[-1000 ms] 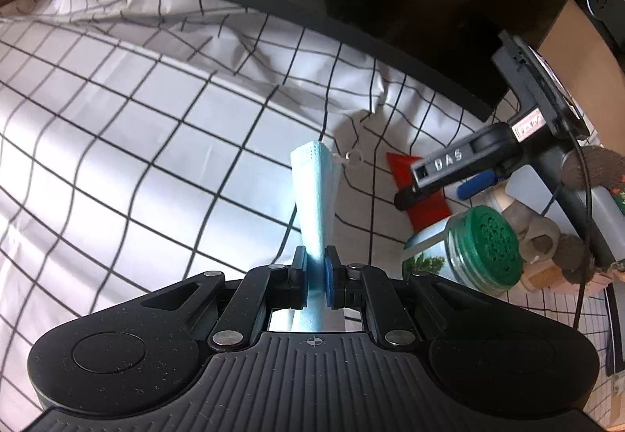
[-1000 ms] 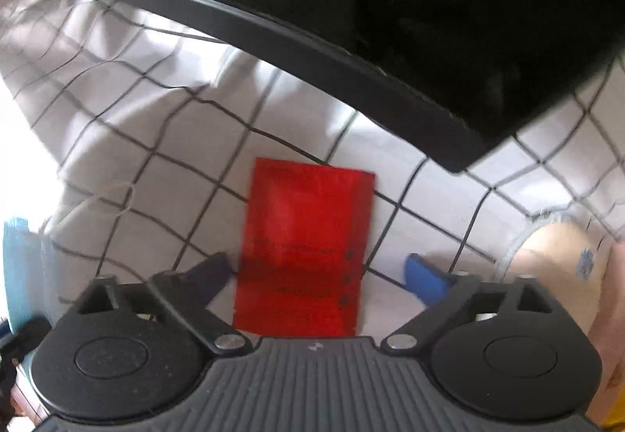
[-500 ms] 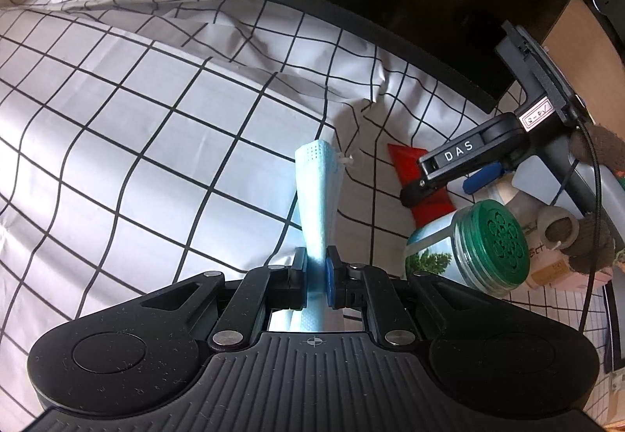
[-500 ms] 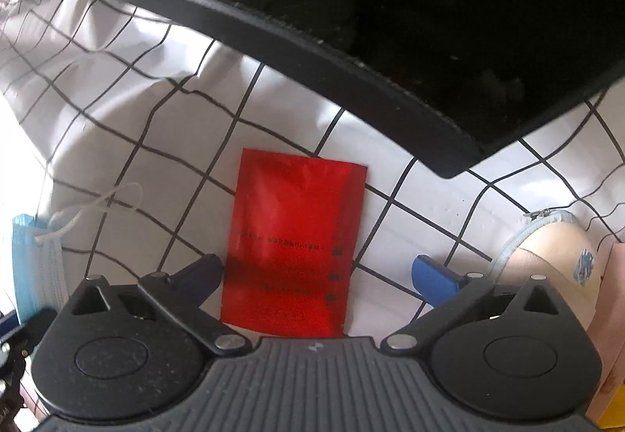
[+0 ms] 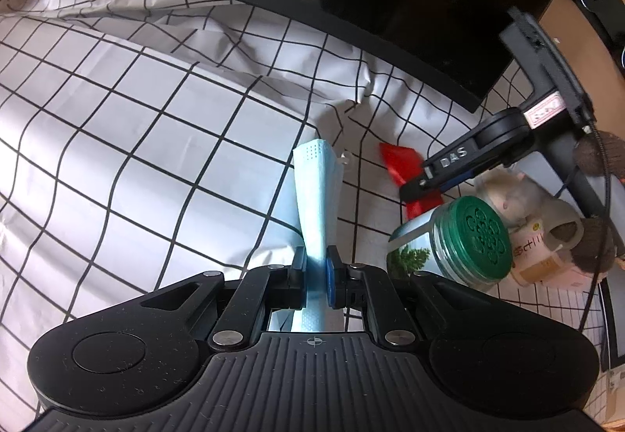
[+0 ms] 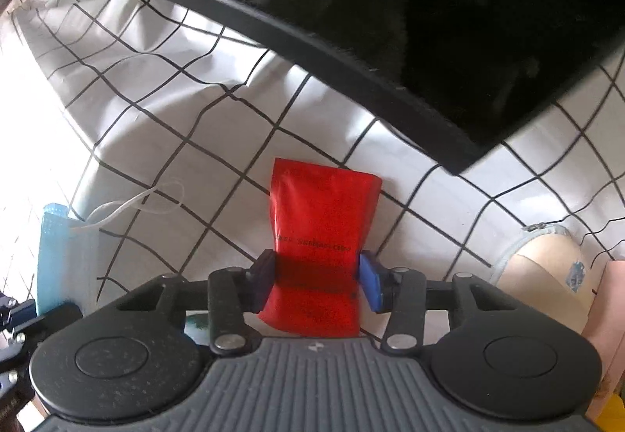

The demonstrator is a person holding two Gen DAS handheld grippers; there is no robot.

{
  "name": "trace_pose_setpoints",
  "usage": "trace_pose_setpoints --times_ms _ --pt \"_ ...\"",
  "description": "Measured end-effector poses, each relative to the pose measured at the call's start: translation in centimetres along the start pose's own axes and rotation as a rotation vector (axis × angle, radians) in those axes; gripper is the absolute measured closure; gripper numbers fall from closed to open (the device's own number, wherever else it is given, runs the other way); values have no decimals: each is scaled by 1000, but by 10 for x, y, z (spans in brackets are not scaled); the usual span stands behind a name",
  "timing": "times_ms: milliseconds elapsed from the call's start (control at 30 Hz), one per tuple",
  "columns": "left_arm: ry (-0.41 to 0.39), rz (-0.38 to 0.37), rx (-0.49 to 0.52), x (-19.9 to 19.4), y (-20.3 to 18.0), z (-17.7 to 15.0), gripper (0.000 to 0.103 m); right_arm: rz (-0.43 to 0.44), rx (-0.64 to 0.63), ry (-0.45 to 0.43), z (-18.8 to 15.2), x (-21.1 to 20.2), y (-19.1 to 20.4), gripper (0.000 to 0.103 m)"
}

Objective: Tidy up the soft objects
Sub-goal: 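Carry the red packet and blue mask over the pink box with both tools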

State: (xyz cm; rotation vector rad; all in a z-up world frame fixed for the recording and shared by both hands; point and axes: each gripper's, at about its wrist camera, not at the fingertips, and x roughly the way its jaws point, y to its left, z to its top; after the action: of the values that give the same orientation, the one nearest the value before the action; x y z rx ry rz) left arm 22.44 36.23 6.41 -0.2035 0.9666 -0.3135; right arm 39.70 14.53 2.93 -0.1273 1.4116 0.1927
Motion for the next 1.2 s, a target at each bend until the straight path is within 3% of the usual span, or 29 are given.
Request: trace_pose_setpoints --times_ms 167,367,633,933,1200 --pt "-3 11 -7 0 2 1 92 4 -10 -33 -5 -12 -17 58" --pt "2 17 19 -4 -6 5 92 16 -87 -82 -23 -56 -11 58" --pt "-40 45 101 -44 -31 26 92 49 -148 -192 -51 -129 -6 58" --pt "-122 27 223 -94 -108 48 93 59 -98 -351 -113 -208 -48 58" --pt "-112 -79 281 -79 -190 50 93 23 45 -435 -181 -228 -127 57"
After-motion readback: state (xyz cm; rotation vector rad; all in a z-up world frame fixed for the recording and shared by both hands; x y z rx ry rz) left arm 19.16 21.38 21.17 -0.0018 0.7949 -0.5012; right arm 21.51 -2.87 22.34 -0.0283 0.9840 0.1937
